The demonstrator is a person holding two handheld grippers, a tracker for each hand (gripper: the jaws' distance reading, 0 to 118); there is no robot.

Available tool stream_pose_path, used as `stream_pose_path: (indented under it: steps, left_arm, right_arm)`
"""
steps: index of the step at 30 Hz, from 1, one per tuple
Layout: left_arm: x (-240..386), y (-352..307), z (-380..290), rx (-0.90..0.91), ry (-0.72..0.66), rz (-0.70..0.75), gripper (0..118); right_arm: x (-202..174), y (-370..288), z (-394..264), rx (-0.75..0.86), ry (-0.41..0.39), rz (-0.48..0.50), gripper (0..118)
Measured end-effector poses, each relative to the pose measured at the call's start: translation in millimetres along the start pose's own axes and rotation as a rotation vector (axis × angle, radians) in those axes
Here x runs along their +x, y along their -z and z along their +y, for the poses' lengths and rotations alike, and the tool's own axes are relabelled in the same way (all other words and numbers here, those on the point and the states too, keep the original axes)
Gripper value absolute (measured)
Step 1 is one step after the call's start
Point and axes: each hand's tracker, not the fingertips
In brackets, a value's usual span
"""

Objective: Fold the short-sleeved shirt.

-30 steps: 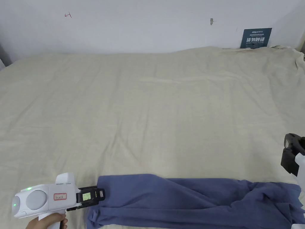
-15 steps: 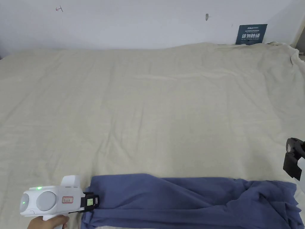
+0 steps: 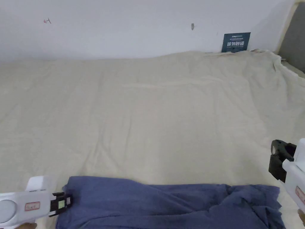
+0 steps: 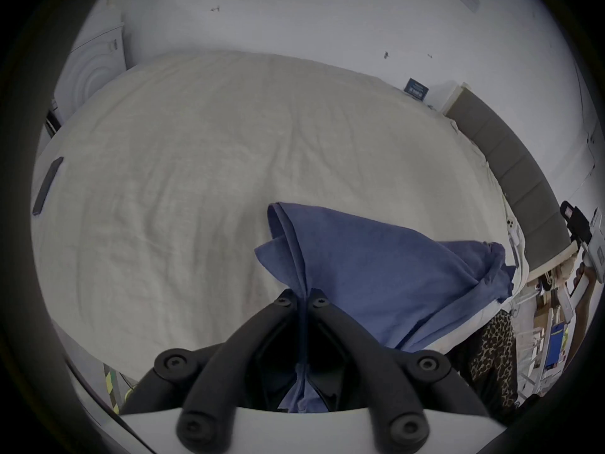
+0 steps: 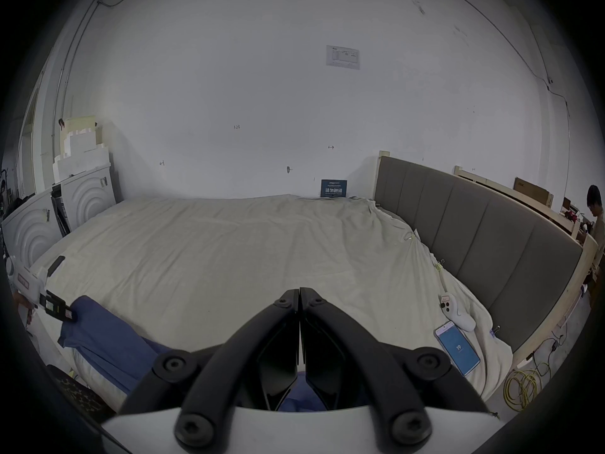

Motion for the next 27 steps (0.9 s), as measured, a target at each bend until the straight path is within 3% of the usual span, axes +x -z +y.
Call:
stream_pose_path:
  steps: [7, 12, 21, 27]
  left_arm:
    - [-17.8, -37.6, 0.0, 0.003, -0.055, 0.118, 1]
    - [19.7, -45.7, 5.8, -0.024, -0.045, 0.119, 1]
    - [132.3, -14.1, 26.1, -0.099, 0.036, -0.192, 1]
    - [190.0, 46.3, 27.5, -0.193, 0.122, -0.23, 1]
  right_arm:
    - [8.1, -5.7, -0.3, 0.014, 0.014, -0.001, 0]
    - [13.1, -9.2, -2.7, 0.014, 0.016, 0.005, 0]
    - [25.0, -19.0, -1.3, 0.023, 0.019, -0.006, 0]
    - [34.8, -26.5, -0.8, 0.028, 0.024, -0.024, 0]
